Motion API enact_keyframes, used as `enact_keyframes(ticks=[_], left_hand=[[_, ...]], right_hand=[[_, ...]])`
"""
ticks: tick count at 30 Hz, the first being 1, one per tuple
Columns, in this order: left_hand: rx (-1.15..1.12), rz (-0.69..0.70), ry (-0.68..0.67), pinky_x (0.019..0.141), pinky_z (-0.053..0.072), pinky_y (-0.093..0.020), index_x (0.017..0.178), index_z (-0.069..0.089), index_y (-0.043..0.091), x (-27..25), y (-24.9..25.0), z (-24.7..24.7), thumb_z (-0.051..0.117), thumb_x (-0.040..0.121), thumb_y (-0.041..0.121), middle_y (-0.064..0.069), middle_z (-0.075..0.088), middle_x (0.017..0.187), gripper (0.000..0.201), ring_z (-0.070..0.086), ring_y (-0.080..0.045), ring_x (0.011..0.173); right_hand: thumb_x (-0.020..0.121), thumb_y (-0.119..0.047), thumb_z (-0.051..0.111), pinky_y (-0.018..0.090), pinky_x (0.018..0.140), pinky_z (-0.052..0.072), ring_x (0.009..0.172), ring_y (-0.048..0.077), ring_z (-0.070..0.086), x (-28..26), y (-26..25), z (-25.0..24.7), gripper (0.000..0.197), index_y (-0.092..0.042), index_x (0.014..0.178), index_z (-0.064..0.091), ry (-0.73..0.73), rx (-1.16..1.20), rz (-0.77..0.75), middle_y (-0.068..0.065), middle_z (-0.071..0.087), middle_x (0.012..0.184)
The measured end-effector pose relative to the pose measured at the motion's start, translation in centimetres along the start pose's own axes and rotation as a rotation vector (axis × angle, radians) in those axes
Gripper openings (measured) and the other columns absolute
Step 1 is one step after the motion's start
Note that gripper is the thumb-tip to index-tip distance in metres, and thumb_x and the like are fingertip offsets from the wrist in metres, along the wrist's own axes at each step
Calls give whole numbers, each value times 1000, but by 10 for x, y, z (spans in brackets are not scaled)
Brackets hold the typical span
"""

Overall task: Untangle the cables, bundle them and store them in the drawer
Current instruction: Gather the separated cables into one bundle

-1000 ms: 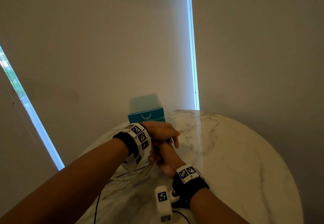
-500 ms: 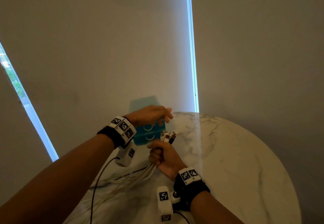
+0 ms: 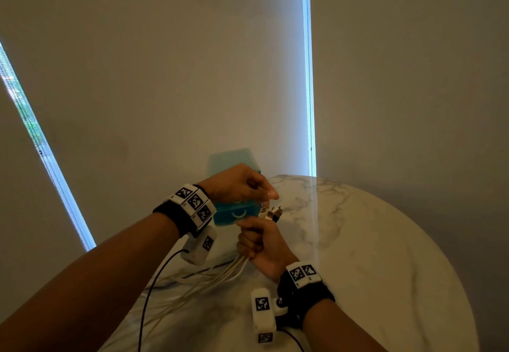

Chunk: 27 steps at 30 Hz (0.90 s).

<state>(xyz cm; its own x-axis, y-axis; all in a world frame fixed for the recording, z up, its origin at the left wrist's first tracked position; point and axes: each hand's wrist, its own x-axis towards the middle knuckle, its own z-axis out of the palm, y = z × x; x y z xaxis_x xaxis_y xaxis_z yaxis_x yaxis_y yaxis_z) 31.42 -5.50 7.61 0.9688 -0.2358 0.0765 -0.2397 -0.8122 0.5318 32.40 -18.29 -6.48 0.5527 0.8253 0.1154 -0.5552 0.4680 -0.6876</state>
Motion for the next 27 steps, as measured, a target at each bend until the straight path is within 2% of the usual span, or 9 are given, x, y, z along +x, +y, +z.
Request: enact_keyframes(ticks=[3, 6, 8, 12, 14, 17, 21, 24, 27], left_hand=[[125, -15, -107, 91, 53, -20, 125, 77, 29, -1, 5, -9, 61, 107, 40, 10, 80, 113, 26, 75, -8, 104], [128, 18, -214, 103, 54, -28, 135, 71, 28, -9, 4, -19, 70, 104, 21, 13, 76, 125, 32, 71, -5, 113], [114, 20, -191, 104, 56, -31, 132, 73, 27, -13, 4, -18, 80, 96, 19, 14, 77, 123, 38, 72, -9, 111], [24, 51, -87, 103, 58, -33, 126, 76, 21, -15, 7, -13, 87, 88, 14, 2, 82, 106, 40, 78, -15, 102], [38, 72, -108, 103, 58, -33, 130, 74, 22, -15, 10, -12, 86, 89, 14, 2, 81, 108, 43, 78, -15, 103], [154, 97, -150, 96, 56, -20, 134, 71, 30, -15, 15, -7, 84, 91, 14, 12, 78, 116, 48, 74, -7, 106], [121, 126, -89, 93, 60, -31, 119, 77, 22, -14, 14, -8, 83, 92, 15, 4, 81, 103, 28, 77, -13, 95], [117, 131, -88, 93, 61, -40, 106, 72, 17, -15, 13, -8, 79, 94, 8, 2, 77, 100, 17, 75, -19, 94], [140, 157, -136, 93, 57, -46, 98, 61, 15, -14, 11, 1, 67, 97, 1, -3, 67, 97, 16, 66, -23, 94]], right_hand=[[96, 2, 56, 26, 47, 20, 40, 9, 18, 2, 1, -2, 45, -24, 64, 40, 17, 11, -3, -9, 19, 47], [94, 7, 57, 25, 48, 23, 44, 10, 16, 3, 1, -2, 44, -23, 67, 40, 12, 25, -34, -7, 18, 50], [93, 9, 55, 25, 48, 25, 46, 12, 13, 2, 0, -2, 44, -23, 65, 42, -12, 23, -61, -7, 20, 50], [86, 8, 59, 25, 47, 24, 45, 11, 14, -3, -1, 1, 47, -23, 58, 36, -45, 1, -83, -7, 21, 50], [91, 10, 55, 24, 47, 24, 42, 8, 20, -6, -2, 2, 50, -23, 55, 44, -54, -12, -83, -8, 24, 49], [93, 10, 51, 24, 47, 24, 40, 6, 25, -7, -3, 1, 47, -23, 62, 61, -65, -7, -87, -8, 25, 49], [88, 7, 58, 24, 47, 24, 39, 8, 25, -3, -1, -2, 47, -23, 57, 39, -45, -12, -58, -7, 25, 48], [92, 8, 54, 24, 46, 24, 39, 7, 25, -3, 0, -2, 50, -25, 55, 44, -45, -24, -47, -8, 25, 48], [93, 8, 53, 23, 46, 25, 38, 8, 24, -3, 1, -3, 49, -24, 57, 46, -37, -25, -32, -8, 25, 48]])
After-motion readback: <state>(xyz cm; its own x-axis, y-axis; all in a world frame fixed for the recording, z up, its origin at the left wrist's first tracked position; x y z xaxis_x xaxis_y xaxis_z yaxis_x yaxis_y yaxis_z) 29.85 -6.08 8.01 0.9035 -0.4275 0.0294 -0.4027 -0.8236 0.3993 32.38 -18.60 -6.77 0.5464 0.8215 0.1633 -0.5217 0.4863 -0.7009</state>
